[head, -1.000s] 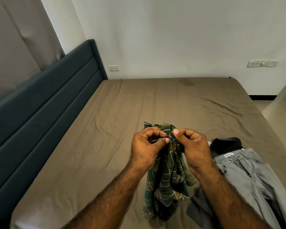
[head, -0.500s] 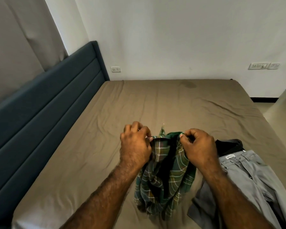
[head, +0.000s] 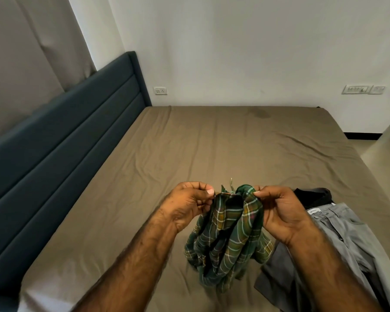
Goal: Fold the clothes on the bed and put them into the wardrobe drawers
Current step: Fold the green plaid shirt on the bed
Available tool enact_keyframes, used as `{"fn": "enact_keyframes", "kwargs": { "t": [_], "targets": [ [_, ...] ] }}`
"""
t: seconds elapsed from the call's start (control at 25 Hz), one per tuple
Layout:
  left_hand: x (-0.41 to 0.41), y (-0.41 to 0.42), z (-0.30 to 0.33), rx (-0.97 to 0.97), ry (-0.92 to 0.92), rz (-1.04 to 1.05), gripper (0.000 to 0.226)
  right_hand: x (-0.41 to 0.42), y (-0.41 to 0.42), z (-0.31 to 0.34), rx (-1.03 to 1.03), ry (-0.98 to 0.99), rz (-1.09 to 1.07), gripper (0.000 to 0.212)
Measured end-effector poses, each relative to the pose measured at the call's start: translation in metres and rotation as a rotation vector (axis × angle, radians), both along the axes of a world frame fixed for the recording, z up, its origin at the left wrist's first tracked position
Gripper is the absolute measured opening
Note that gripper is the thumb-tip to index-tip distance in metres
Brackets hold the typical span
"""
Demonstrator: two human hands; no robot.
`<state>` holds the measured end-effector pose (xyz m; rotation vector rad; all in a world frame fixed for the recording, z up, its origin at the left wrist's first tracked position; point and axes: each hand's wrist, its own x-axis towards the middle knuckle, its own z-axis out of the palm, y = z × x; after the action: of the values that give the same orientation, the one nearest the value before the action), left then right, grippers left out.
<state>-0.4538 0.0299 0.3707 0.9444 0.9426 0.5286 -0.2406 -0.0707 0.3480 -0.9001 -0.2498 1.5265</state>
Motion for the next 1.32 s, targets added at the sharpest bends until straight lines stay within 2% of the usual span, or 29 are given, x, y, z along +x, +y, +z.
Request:
{"fn": "enact_keyframes", "kwargs": {
  "t": [0.12,0.2,0.32,0.44,0.52,0.6,0.68,0.72,0.76,0.84,0.96,1.0,1.08,1.12,1.16,1.24,1.28,1.32],
  "targets": [
    [-0.002,0.003,-0.001,0.018,0.029,0.007,0.017,-0.002,-0.002,-0.004,-0.032,-0.086,-0.002,0.021],
    [0.0,0.002,-0.003,0.118,0.105,-0.007,0.017,-0.004,-0.001,-0.009,-0.041,-0.2,0.017,0.025],
    [-0.003,-0.001,-0.012,0.354,0.355,-0.014,0.016,-0.002,-0.003,-0.016,-0.044,-0.303,0.039,0.041],
    [-0.01,0.004,-0.024,0.542,0.599,-0.017,0.014,0.003,-0.004,-0.018,-0.054,-0.253,0.031,0.028],
    [-0.013,0.006,-0.029,0.605,0.696,-0.05,0.014,0.003,-0.003,-0.018,-0.063,-0.239,0.039,0.028],
    [-0.011,0.007,-0.03,0.601,0.684,-0.042,0.014,0.007,-0.004,-0.021,-0.039,-0.286,0.081,0.035],
    [-0.011,0.013,-0.027,0.518,0.563,0.06,0.013,0.016,-0.006,-0.028,-0.004,-0.363,0.13,0.064],
    [-0.013,0.019,-0.023,0.503,0.524,0.124,0.013,0.021,-0.006,-0.029,0.002,-0.41,0.154,0.067],
    [-0.016,0.026,-0.021,0.505,0.507,0.171,0.012,0.025,-0.007,-0.031,0.002,-0.459,0.178,0.054],
    [-0.021,0.036,-0.017,0.515,0.491,0.213,0.011,0.026,-0.005,-0.027,-0.015,-0.686,0.227,0.018],
    [-0.019,0.038,-0.019,0.559,0.535,0.167,0.008,0.024,0.002,-0.027,-0.115,-1.334,0.334,0.015],
    [-0.017,0.038,-0.022,0.591,0.583,0.141,0.009,0.024,0.003,-0.026,-0.171,-1.51,0.35,0.02],
    [-0.015,0.041,-0.03,0.639,0.693,0.09,0.012,0.026,0.004,-0.03,-0.281,-1.718,0.342,0.035],
    [-0.015,0.04,-0.033,0.629,0.731,0.064,0.013,0.026,0.005,-0.03,-0.292,-1.705,0.34,0.041],
    [-0.014,0.037,-0.034,0.581,0.725,0.036,0.014,0.026,0.006,-0.029,-0.269,-1.555,0.299,0.043],
    [-0.005,0.025,-0.036,0.356,0.541,0.013,0.02,0.016,0.01,-0.024,-0.169,-1.021,0.189,0.039],
    [0.003,0.016,-0.036,0.217,0.414,0.021,0.022,0.008,0.014,-0.022,-0.13,-0.852,0.142,0.033],
    [0.012,0.007,-0.034,0.1,0.306,0.038,0.024,0.002,0.018,-0.02,-0.095,-0.808,0.118,0.027]
  ]
}}
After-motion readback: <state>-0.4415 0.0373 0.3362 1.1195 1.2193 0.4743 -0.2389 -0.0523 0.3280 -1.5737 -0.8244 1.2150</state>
